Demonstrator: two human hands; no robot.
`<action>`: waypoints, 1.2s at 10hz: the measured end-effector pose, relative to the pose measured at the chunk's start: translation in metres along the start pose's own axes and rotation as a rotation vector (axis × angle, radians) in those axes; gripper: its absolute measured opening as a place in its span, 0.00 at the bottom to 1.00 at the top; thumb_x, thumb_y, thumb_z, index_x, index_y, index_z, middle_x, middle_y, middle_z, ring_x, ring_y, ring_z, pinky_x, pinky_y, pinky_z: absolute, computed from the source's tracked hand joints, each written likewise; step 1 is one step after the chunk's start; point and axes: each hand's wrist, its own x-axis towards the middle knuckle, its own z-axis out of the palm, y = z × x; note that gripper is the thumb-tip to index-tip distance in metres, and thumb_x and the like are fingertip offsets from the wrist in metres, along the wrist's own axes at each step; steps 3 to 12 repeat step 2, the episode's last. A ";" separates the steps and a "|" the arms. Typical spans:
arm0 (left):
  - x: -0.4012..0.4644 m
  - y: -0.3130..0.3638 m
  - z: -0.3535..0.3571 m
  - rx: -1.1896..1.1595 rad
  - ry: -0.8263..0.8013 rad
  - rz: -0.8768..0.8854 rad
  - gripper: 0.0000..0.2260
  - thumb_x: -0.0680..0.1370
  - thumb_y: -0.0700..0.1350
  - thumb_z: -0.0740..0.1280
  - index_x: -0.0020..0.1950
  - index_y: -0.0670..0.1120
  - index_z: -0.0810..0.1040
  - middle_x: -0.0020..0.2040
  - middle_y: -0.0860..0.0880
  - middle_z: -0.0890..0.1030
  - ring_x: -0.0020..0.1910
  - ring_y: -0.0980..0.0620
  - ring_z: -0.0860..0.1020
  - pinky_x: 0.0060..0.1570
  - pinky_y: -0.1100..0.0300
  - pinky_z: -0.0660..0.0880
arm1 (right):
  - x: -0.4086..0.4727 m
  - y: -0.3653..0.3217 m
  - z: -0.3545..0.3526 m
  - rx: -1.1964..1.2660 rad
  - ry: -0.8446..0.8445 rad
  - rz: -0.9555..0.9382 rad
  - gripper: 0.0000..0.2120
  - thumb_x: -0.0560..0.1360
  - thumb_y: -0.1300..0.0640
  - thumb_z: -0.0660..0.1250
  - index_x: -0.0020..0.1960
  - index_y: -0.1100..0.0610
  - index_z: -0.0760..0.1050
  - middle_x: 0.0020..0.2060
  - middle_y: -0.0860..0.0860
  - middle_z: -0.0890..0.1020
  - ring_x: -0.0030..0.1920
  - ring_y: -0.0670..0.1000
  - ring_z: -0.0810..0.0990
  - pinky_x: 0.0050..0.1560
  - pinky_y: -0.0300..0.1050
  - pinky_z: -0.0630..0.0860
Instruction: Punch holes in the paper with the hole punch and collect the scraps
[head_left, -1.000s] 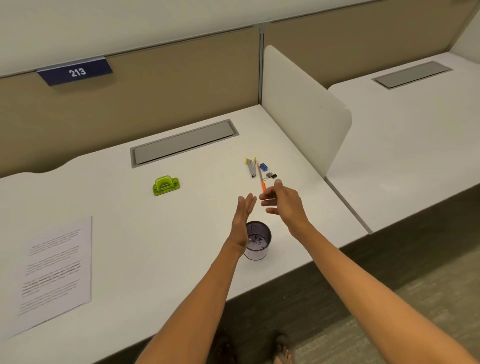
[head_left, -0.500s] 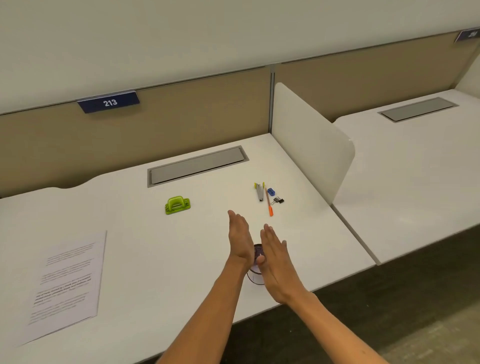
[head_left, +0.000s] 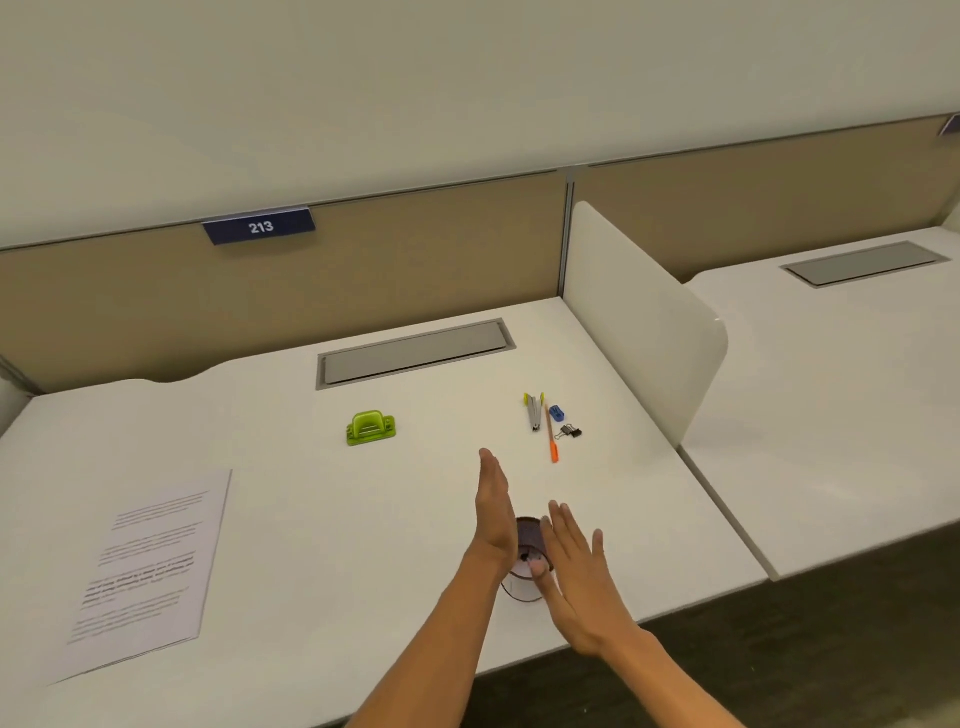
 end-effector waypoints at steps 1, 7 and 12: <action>0.007 -0.002 -0.016 0.057 0.034 0.019 0.34 0.78 0.68 0.49 0.80 0.52 0.52 0.81 0.55 0.54 0.80 0.56 0.51 0.78 0.51 0.46 | 0.014 0.000 -0.006 -0.006 0.030 -0.069 0.39 0.73 0.27 0.31 0.78 0.46 0.34 0.77 0.40 0.34 0.76 0.40 0.30 0.77 0.54 0.30; 0.005 -0.007 -0.034 0.215 0.052 0.032 0.27 0.83 0.61 0.51 0.79 0.51 0.57 0.80 0.53 0.59 0.79 0.54 0.57 0.79 0.49 0.52 | 0.032 -0.007 -0.012 -0.059 0.020 -0.014 0.42 0.72 0.27 0.31 0.80 0.50 0.39 0.77 0.41 0.35 0.77 0.42 0.32 0.78 0.53 0.33; 0.005 -0.007 -0.034 0.215 0.052 0.032 0.27 0.83 0.61 0.51 0.79 0.51 0.57 0.80 0.53 0.59 0.79 0.54 0.57 0.79 0.49 0.52 | 0.032 -0.007 -0.012 -0.059 0.020 -0.014 0.42 0.72 0.27 0.31 0.80 0.50 0.39 0.77 0.41 0.35 0.77 0.42 0.32 0.78 0.53 0.33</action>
